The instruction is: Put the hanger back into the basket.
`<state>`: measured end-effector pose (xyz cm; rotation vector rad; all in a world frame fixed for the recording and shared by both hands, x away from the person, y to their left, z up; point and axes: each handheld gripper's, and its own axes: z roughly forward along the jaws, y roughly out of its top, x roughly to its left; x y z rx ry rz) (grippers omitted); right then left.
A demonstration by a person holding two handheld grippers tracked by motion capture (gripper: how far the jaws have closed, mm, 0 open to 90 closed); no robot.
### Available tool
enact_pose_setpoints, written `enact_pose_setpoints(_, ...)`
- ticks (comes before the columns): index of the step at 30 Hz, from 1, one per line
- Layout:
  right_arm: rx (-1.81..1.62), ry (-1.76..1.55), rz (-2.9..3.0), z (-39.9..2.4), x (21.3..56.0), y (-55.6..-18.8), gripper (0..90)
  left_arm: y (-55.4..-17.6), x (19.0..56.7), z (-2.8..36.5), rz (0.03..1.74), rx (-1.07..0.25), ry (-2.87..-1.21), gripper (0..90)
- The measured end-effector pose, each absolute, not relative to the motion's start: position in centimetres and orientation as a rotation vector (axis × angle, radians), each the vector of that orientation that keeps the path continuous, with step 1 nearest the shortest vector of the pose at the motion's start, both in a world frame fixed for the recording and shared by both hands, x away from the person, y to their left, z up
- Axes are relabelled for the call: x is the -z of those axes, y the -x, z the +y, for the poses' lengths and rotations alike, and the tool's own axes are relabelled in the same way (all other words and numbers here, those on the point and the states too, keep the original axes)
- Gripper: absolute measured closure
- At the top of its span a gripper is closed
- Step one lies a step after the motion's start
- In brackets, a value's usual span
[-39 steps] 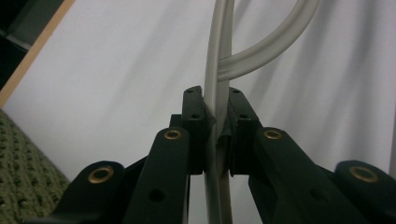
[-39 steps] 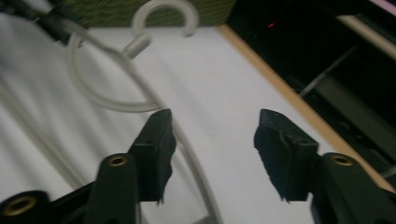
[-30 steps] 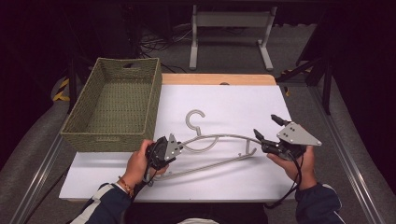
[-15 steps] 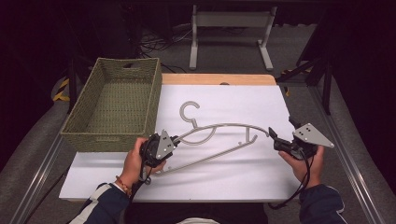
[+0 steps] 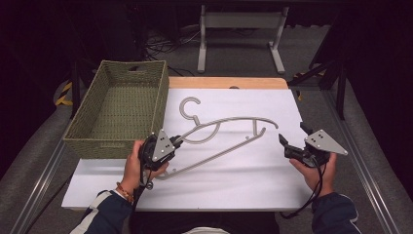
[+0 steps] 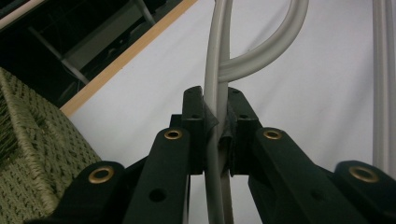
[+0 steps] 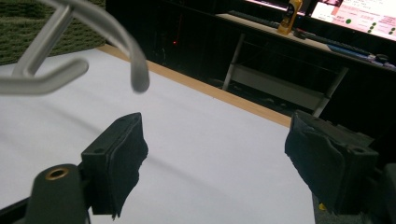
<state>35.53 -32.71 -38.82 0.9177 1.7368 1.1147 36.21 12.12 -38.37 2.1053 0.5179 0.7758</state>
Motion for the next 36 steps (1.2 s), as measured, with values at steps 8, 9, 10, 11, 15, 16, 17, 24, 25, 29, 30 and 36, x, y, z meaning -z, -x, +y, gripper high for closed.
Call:
enact_pose_setpoints(8,-1.099,-0.88,1.786,-31.8,39.6,-35.2,19.8,-36.3,37.2,13.4,0.551,-0.762,-2.038,81.4)
enact_pose_setpoints(9,-1.106,-0.877,1.803,-31.6,39.8,-35.1,19.8,-36.4,37.1,13.5,0.558,-0.767,-2.03,81.4)
enact_pose_setpoints(10,-1.101,-0.871,1.816,-31.5,39.8,-35.1,19.8,-36.4,36.9,13.7,0.56,-0.768,-2.023,81.4)
enact_pose_setpoints(11,-1.101,-0.867,1.822,-31.3,39.9,-35.1,19.8,-36.4,36.7,13.9,0.565,-0.766,-2.013,81.4)
enact_pose_setpoints(15,-1.094,-0.85,1.847,-30.7,40.2,-35.2,19.8,-36.5,35.9,14.6,0.572,-0.778,-1.976,81.4)
enact_pose_setpoints(16,-1.094,-0.845,1.852,-30.6,40.2,-35.2,19.7,-36.5,35.7,14.8,0.572,-0.775,-1.965,81.4)
enact_pose_setpoints(17,-1.092,-0.845,1.857,-30.6,40.3,-35.2,19.7,-36.5,35.5,15.0,0.578,-0.772,-1.953,81.4)
enact_pose_setpoints(24,-1.103,-0.859,1.862,-30.7,40.6,-35.5,19.7,-36.9,34.1,17.1,0.622,-0.77,-1.865,81.4)
enact_pose_setpoints(25,-1.109,-0.862,1.862,-30.7,40.6,-35.5,19.7,-36.9,34.0,17.3,0.623,-0.772,-1.86,81.4)
enact_pose_setpoints(29,-1.105,-0.853,1.87,-30.5,40.7,-35.5,19.7,-37.3,33.7,18.3,0.643,-0.778,-1.847,81.4)
enact_pose_setpoints(30,-1.106,-0.851,1.871,-30.5,40.7,-35.5,19.7,-37.4,33.6,18.5,0.65,-0.782,-1.845,81.4)
enact_pose_setpoints(36,-1.1,-0.845,1.892,-30.2,41.0,-35.6,19.7,-37.7,32.8,19.6,0.671,-0.815,-1.836,81.4)
